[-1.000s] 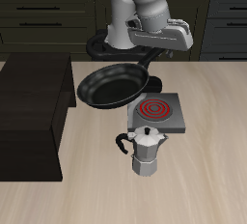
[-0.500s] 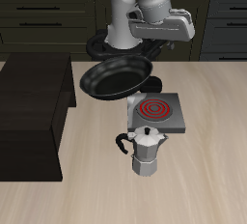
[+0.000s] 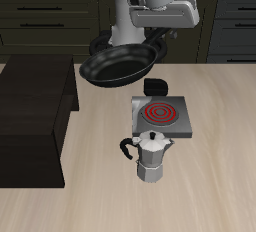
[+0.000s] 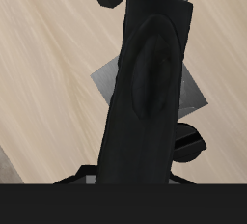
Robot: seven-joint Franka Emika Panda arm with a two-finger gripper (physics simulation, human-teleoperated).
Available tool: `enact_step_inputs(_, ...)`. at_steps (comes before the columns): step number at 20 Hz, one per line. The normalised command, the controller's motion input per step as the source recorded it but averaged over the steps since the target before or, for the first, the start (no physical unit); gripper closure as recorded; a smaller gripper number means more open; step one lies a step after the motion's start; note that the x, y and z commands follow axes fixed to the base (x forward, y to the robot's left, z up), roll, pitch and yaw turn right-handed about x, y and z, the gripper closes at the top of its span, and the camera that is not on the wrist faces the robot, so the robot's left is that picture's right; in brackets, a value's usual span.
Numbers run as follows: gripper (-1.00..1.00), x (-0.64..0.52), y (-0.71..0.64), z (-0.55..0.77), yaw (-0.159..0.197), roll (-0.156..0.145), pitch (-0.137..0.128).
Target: Place the frypan on top of the shelf
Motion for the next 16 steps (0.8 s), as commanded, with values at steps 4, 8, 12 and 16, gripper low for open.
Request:
enact_step_inputs(4, 1.00, -0.08, -0.10, 0.22, 0.030, -0.019, -0.033)
enact_step_inputs(8, 1.00, -0.02, -0.11, 0.10, 0.028, -0.025, -0.018)
enact_step_inputs(12, 1.00, -0.02, -0.17, 0.16, 0.026, -0.041, -0.026)
enact_step_inputs(16, 1.00, 0.01, -0.23, 0.17, 0.041, -0.054, -0.038)
